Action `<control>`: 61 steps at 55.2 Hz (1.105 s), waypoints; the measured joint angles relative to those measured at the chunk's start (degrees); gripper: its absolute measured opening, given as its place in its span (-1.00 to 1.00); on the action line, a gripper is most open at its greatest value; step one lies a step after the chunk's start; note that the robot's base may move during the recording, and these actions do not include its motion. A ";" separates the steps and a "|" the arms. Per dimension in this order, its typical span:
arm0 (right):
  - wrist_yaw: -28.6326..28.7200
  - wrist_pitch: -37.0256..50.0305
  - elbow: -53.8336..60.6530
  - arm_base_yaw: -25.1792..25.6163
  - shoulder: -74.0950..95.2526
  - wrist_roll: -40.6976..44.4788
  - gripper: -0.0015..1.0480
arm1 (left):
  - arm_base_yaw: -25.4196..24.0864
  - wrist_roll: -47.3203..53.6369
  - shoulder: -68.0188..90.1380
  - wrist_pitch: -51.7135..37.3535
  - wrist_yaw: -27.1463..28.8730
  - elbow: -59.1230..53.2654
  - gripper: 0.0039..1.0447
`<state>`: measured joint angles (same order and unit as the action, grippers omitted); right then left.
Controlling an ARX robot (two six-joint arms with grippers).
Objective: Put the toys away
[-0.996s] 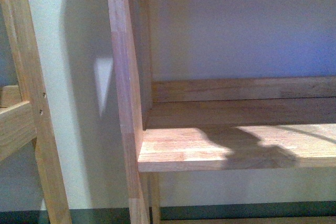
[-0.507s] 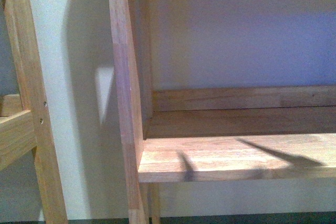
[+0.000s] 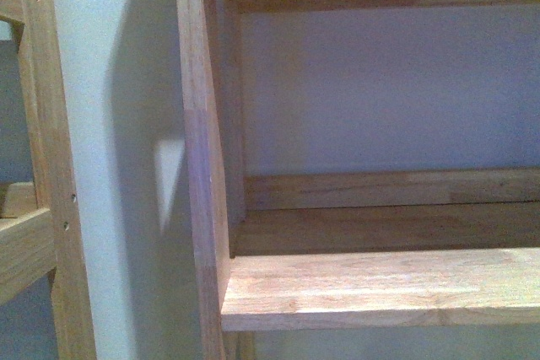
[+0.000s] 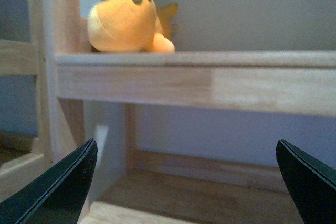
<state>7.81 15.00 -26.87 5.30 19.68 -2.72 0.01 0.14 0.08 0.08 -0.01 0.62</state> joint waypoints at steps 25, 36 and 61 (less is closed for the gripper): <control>-7.50 -19.21 10.73 -5.07 -7.50 2.58 0.32 | 0.00 0.00 0.00 0.00 0.02 0.00 0.89; -7.67 -17.84 15.26 -5.09 -10.51 2.58 -0.31 | 0.00 0.02 0.00 0.00 0.00 0.00 0.89; -7.67 -16.15 21.03 -5.09 -14.45 2.58 -0.70 | 0.00 0.00 0.00 0.00 0.02 0.00 0.89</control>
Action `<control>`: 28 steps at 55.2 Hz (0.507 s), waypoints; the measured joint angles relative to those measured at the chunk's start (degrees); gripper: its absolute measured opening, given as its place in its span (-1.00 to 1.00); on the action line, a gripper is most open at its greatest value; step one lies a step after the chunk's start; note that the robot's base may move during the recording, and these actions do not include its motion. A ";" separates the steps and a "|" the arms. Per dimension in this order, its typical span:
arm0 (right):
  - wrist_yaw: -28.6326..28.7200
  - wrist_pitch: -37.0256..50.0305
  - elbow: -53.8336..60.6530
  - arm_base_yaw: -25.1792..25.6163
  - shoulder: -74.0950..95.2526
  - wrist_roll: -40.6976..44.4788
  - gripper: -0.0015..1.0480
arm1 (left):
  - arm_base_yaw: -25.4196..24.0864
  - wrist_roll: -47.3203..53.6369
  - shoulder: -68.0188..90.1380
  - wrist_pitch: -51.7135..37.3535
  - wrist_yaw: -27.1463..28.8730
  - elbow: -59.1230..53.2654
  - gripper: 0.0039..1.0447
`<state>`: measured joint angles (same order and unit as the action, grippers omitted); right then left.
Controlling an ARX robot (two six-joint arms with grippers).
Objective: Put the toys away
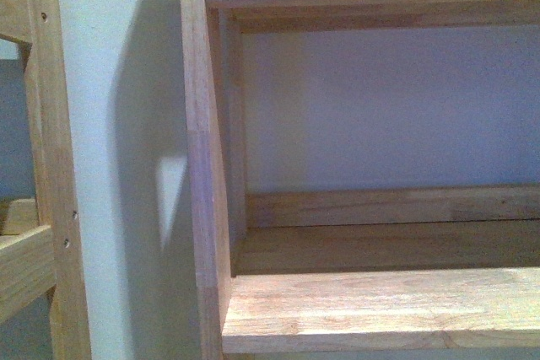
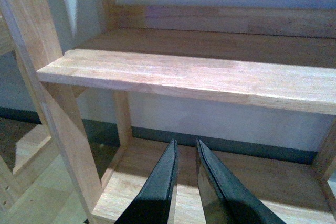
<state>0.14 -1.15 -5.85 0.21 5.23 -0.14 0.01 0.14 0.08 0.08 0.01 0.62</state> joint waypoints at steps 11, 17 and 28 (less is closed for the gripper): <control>0.00 0.42 1.46 0.00 -1.18 0.00 -0.70 | 0.00 0.02 0.00 0.00 -0.02 0.00 0.89; 0.00 0.42 1.99 0.00 -1.64 0.00 -0.70 | 0.00 0.00 0.00 0.00 -0.02 0.00 0.89; 0.00 0.63 3.06 0.00 -2.40 0.00 -0.70 | 0.00 0.00 0.00 0.00 0.00 0.00 0.89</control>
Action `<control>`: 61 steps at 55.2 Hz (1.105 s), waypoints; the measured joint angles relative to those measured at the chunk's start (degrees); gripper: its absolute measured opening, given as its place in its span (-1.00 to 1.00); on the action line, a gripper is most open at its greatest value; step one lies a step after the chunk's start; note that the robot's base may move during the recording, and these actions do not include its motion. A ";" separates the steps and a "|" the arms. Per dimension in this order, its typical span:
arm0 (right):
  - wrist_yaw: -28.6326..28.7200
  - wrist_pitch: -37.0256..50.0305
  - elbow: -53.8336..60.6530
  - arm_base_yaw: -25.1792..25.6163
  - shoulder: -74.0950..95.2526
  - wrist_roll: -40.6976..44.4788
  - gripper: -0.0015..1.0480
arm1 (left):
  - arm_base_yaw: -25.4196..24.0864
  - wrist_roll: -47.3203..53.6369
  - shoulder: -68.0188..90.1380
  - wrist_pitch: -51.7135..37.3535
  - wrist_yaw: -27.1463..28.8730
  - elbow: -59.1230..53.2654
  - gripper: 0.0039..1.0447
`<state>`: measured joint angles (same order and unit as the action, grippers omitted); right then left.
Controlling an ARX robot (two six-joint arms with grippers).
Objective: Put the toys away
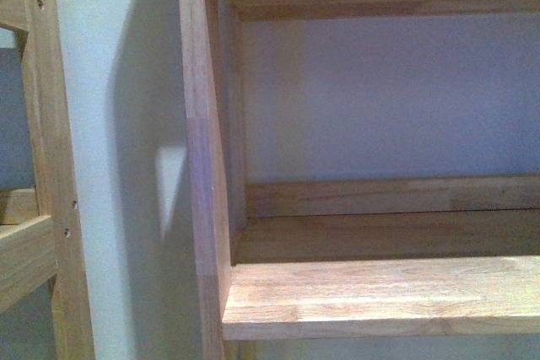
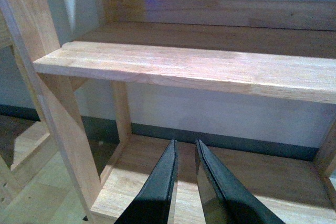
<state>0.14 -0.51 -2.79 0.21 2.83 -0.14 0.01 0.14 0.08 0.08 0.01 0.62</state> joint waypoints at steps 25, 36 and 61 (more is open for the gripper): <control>0.02 0.26 2.01 0.00 -2.43 0.00 -0.70 | 0.00 0.02 0.00 0.00 -0.02 0.00 0.89; 0.02 0.26 2.01 0.00 -2.43 0.02 -0.18 | 0.00 0.00 0.00 0.00 -0.02 0.00 0.89; 0.04 0.26 2.01 0.00 -2.43 -0.02 0.99 | 0.00 0.02 0.00 0.00 -0.02 0.00 0.89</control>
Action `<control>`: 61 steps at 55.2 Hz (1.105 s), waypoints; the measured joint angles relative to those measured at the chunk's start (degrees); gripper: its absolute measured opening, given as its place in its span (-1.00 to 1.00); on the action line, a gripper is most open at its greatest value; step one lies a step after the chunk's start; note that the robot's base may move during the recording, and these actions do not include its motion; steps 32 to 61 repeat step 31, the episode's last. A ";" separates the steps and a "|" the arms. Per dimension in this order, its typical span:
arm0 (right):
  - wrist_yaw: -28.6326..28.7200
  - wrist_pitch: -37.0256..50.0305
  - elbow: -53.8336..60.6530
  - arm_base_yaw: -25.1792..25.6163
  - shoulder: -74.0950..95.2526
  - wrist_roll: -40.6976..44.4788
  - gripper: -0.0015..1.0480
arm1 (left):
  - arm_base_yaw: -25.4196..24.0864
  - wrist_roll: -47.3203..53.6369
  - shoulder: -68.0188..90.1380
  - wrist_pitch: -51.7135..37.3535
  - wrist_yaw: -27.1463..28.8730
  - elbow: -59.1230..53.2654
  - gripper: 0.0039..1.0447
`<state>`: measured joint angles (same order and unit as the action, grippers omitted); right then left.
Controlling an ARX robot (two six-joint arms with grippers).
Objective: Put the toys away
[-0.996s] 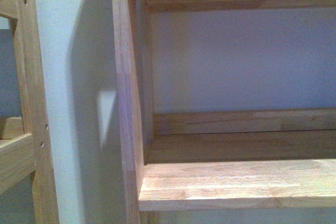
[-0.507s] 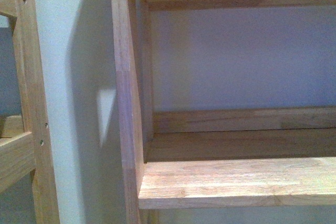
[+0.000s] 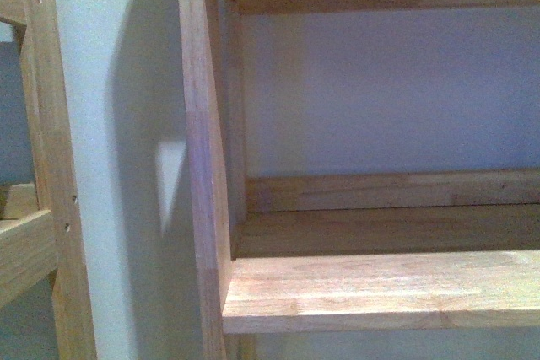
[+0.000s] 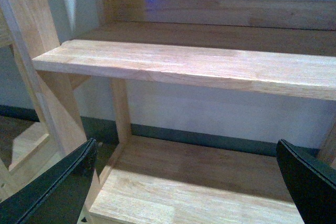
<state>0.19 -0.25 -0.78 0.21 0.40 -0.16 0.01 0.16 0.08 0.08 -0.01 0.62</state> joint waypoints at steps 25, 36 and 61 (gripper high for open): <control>-0.02 0.00 0.00 0.00 0.00 0.00 0.99 | 0.00 -0.02 0.00 0.00 0.00 0.00 0.89; 0.00 0.00 0.00 0.00 0.00 0.00 0.99 | 0.00 -0.02 0.00 0.00 0.00 0.00 0.89; 0.00 0.00 0.00 0.00 0.00 0.00 0.99 | 0.00 -0.02 0.00 0.00 0.00 0.00 0.89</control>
